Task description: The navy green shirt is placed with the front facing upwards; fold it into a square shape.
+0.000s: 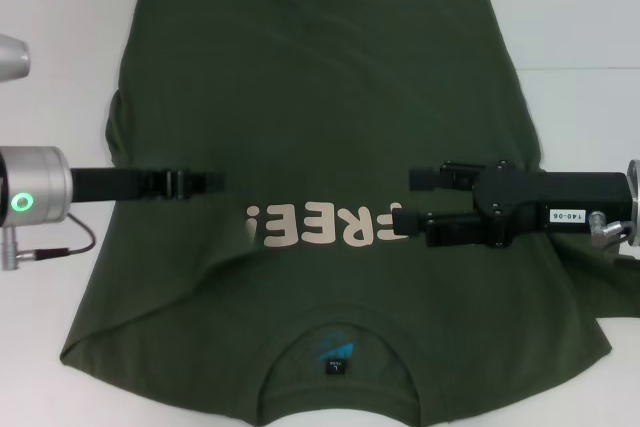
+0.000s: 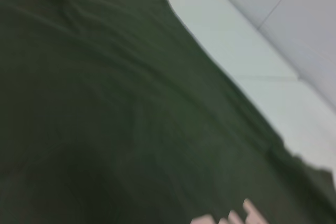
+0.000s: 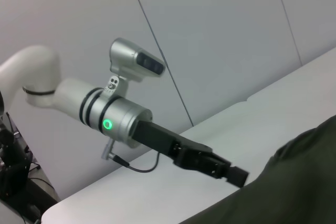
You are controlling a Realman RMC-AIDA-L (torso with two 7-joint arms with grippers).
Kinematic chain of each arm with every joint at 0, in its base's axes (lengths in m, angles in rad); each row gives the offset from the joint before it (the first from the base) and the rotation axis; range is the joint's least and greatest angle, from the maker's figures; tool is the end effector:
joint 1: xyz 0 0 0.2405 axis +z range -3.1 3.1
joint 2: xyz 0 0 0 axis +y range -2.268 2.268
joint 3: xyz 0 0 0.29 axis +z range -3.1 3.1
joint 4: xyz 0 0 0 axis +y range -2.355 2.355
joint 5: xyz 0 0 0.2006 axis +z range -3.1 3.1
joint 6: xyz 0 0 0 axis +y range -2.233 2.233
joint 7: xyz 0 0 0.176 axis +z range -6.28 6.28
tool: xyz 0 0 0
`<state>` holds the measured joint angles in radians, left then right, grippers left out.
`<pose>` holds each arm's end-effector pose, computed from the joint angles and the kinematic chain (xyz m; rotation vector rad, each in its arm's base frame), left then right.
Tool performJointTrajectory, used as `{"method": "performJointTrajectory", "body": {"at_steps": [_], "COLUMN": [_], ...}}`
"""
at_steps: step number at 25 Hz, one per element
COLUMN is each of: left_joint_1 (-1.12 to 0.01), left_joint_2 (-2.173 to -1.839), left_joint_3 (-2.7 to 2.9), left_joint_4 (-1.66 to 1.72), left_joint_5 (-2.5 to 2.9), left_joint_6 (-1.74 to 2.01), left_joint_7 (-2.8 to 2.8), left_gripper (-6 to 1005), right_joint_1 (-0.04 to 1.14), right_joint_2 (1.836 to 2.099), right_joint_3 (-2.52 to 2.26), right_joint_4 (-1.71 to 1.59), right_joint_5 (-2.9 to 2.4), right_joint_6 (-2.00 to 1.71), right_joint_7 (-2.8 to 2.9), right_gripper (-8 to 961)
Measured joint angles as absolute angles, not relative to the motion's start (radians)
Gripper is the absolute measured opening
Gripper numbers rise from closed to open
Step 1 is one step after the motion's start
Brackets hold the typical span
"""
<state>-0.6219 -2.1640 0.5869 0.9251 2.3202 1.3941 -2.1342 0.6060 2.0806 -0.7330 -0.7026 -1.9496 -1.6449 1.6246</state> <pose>-0.2658 0.3980 -0.0318 -2.3678 -1.3486 -0.4878 0.2221 0.3597 -0.0401 -2.8171 0.7732 0.8368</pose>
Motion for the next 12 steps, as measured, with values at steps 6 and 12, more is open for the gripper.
{"method": "performJointTrajectory", "body": {"at_steps": [6,12], "left_joint_1": [-0.588,-0.532], "left_joint_2": [-2.164,-2.162], "left_joint_3": [0.588,0.586], "left_joint_4": [0.861,0.86], "left_joint_5": [2.133,1.991], "left_joint_6": [1.364,1.42], "left_joint_7": [-2.066,-1.958], "left_gripper": [196,429], "right_joint_1": [0.6,0.598], "right_joint_2": [2.075,2.071], "right_joint_3": [-0.726,-0.703], "right_joint_4": [-0.704,-0.704], "right_joint_5": [-1.95,-1.937], "right_joint_6": [-1.666,-1.662], "right_joint_7": [1.627,1.653], "right_gripper": [891,890]}}
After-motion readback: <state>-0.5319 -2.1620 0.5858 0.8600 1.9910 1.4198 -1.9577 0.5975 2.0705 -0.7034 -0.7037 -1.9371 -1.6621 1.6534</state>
